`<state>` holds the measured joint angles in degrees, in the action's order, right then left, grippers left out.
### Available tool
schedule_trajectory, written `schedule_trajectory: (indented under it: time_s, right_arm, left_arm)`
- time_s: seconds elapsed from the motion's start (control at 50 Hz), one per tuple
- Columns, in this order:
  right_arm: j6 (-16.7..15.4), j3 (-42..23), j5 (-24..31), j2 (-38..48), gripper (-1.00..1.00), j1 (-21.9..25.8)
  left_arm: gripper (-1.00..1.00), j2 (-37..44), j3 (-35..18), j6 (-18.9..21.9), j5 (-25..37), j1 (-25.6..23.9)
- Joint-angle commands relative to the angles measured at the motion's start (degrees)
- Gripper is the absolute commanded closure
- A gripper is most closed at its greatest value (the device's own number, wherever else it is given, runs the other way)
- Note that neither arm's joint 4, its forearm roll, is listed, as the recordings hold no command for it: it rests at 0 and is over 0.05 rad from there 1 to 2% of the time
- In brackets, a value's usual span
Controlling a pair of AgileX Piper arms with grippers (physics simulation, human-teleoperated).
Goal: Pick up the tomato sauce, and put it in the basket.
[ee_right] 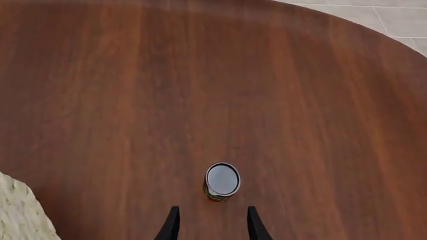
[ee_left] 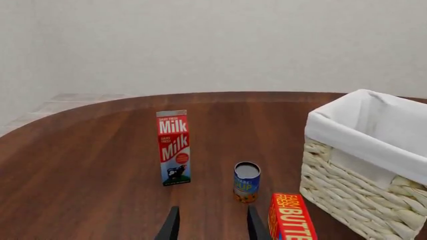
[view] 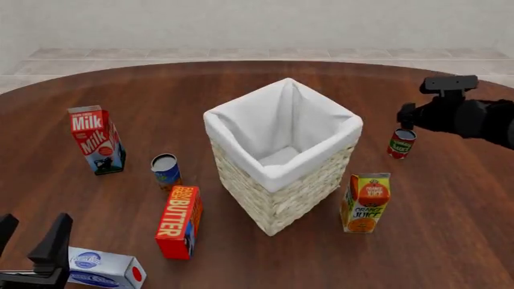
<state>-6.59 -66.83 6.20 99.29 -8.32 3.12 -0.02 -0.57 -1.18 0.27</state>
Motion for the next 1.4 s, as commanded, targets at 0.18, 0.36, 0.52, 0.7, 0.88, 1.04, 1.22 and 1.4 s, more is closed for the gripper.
schedule_trajectory:
  time_s: [0.18,0.36,0.52,0.7,0.88,1.04,1.22,1.4]
  right_arm:
    - [0.4,-1.9,-2.5,6.2,-1.00,-0.7]
    - [0.7,-3.0,-3.0,8.2,-1.00,-0.9]
    - [0.9,-3.9,-3.3,9.9,-1.00,-0.8]
    - [1.1,-5.1,-3.5,11.7,-1.00,-0.9]
    - [1.4,-6.5,-4.2,14.6,-1.00,-1.1]
    - [1.2,-7.8,-4.4,16.5,-1.00,-1.7]
    - [1.3,-8.2,-4.9,18.0,-1.00,-1.8]
    - [1.4,-9.2,-4.9,19.8,-1.00,-1.9]
  left_arm:
    - [-1.00,-0.2,0.0,0.0,0.2,0.0]
    - [-1.00,-0.1,0.0,0.0,0.1,0.0]
    - [-1.00,-0.1,0.0,0.0,0.1,0.0]
    - [-1.00,-0.1,0.0,0.0,0.1,0.0]
    - [-1.00,-0.2,0.0,0.0,0.2,0.0]
    - [-1.00,-0.1,0.0,0.0,0.1,0.0]
    - [-1.00,-0.1,0.0,0.0,0.2,0.0]
    - [-1.00,-0.1,0.0,0.0,0.2,0.0]
